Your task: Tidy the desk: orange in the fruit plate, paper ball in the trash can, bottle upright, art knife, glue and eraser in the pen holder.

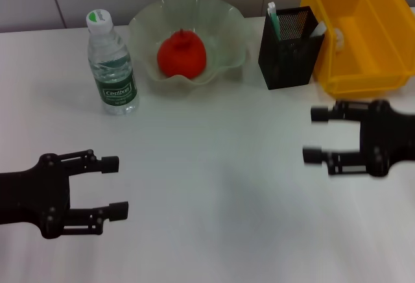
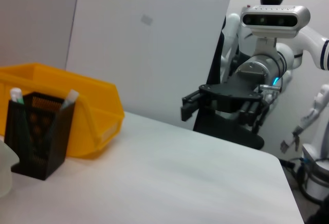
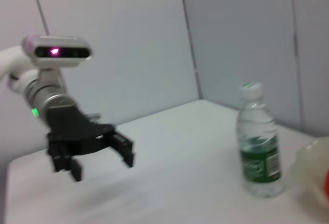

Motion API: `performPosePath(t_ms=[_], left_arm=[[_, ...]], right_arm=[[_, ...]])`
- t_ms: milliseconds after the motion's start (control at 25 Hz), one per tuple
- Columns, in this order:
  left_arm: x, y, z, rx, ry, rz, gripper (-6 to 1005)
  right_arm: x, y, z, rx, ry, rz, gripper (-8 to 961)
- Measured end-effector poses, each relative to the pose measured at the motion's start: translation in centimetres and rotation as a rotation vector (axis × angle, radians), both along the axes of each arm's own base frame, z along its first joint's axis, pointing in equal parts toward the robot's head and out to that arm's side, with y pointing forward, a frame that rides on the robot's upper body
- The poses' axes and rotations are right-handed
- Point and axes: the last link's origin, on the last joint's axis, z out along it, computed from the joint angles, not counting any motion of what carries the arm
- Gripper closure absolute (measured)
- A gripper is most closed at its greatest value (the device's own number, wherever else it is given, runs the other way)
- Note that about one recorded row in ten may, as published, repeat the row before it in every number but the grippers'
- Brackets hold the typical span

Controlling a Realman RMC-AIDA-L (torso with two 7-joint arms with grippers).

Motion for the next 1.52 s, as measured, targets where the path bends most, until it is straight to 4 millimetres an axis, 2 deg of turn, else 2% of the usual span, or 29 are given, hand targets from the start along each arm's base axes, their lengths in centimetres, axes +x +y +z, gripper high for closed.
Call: performPosePath(t_ms=[80,320,800,920,1520], left_arm=[[0.0,0.0,-0.1,-0.017,0.014,-0.005,183],[0.0,0.2,0.1,-0.066,0.054,-0.013,186],[0.0,0.3,0.9,-0.093,0.070,-0.027,186],[0.1,0.1,0.6,-0.136,0.086,-0.029,186],[0.3,0.2,0.4,-0.131,0.082,-0.026,186]], right_arm=[[0.2,-0.3,-0.3,-0.025,-0.011,-0.002,174],[1.0,-1.1,-1.8,-0.098,-0.067,0.001,175],[3.5,-2.4,-1.9,-0.043,-0.050,-0.019,175],[3.5,-2.4,-2.0,-0.042,-0.047,-0.014,175],[3.4,-1.9,-2.5,-0.043,-0.042,0.000,174]])
